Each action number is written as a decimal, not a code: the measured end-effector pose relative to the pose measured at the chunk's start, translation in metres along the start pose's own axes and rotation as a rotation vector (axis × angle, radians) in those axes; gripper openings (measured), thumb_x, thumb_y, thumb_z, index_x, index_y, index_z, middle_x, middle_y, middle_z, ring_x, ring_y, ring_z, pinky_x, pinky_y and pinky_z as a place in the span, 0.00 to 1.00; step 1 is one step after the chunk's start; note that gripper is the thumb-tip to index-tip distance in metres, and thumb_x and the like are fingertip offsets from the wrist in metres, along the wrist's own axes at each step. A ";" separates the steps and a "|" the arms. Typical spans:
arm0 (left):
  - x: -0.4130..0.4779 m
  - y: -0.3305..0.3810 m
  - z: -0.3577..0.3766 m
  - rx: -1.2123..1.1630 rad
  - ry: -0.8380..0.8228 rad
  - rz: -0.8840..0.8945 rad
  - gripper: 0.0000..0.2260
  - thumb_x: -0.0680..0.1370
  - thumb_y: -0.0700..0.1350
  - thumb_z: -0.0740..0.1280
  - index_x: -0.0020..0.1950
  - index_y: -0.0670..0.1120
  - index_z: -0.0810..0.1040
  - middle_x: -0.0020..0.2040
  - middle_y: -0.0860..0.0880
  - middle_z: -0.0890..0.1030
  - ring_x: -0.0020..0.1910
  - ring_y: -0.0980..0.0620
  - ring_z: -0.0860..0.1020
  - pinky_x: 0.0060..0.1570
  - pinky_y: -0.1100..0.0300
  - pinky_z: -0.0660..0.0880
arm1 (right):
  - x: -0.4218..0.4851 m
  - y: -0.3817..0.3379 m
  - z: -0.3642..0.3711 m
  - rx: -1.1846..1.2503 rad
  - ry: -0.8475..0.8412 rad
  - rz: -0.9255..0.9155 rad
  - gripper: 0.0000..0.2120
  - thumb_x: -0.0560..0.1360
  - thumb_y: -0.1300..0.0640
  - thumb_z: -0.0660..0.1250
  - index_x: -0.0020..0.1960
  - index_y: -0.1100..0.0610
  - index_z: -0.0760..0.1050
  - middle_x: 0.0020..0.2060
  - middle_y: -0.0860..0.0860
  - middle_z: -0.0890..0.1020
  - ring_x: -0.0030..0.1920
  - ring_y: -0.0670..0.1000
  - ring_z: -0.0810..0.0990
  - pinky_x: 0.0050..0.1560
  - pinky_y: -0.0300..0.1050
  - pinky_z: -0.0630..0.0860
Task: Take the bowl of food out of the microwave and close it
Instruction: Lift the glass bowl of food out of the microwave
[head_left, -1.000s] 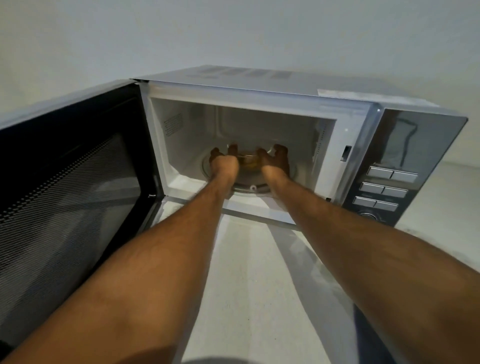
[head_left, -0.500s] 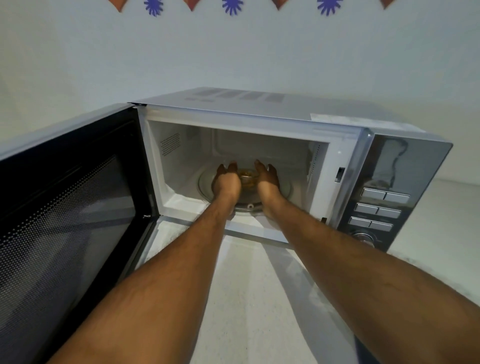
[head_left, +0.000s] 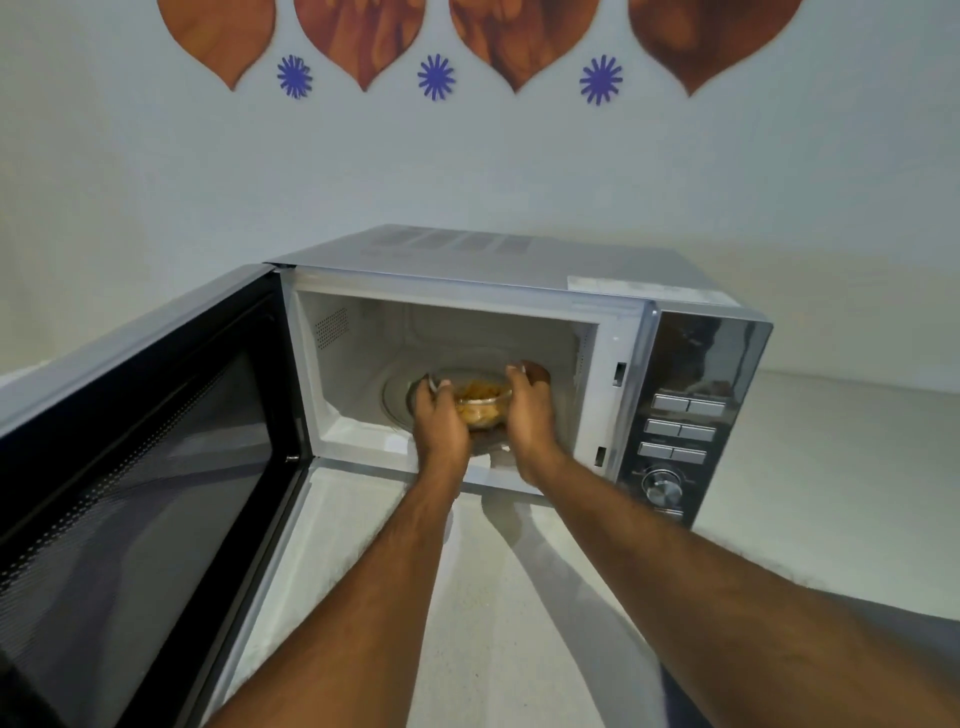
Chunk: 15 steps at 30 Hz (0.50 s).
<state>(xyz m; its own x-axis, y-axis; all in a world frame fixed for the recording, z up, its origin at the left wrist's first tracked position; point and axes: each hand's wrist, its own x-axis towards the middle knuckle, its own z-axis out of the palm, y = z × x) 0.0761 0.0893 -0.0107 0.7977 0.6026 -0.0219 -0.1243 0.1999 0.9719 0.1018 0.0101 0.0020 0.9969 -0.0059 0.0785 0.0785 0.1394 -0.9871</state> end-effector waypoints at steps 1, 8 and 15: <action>-0.005 -0.003 -0.004 0.002 0.014 0.010 0.17 0.82 0.50 0.56 0.71 0.51 0.70 0.62 0.43 0.78 0.57 0.43 0.79 0.58 0.43 0.78 | -0.005 0.000 -0.001 -0.014 0.013 0.007 0.14 0.80 0.48 0.59 0.60 0.55 0.73 0.53 0.57 0.80 0.46 0.51 0.82 0.43 0.45 0.81; -0.056 -0.013 -0.028 -0.086 -0.033 -0.013 0.16 0.82 0.47 0.58 0.70 0.51 0.70 0.63 0.46 0.76 0.58 0.43 0.78 0.52 0.43 0.80 | -0.057 0.003 -0.021 -0.040 0.028 -0.016 0.12 0.81 0.49 0.57 0.60 0.52 0.74 0.59 0.57 0.78 0.58 0.57 0.79 0.62 0.56 0.76; -0.111 -0.022 -0.046 -0.021 -0.168 -0.090 0.11 0.81 0.47 0.58 0.64 0.52 0.69 0.60 0.42 0.77 0.59 0.41 0.78 0.59 0.38 0.76 | -0.119 0.020 -0.056 -0.052 0.081 -0.005 0.09 0.81 0.49 0.58 0.58 0.51 0.71 0.45 0.48 0.79 0.43 0.44 0.79 0.39 0.39 0.73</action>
<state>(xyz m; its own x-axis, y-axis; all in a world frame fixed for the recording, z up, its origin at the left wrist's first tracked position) -0.0368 0.0531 -0.0403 0.8933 0.4443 -0.0674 -0.0590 0.2648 0.9625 -0.0147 -0.0413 -0.0350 0.9934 -0.0869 0.0742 0.0818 0.0874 -0.9928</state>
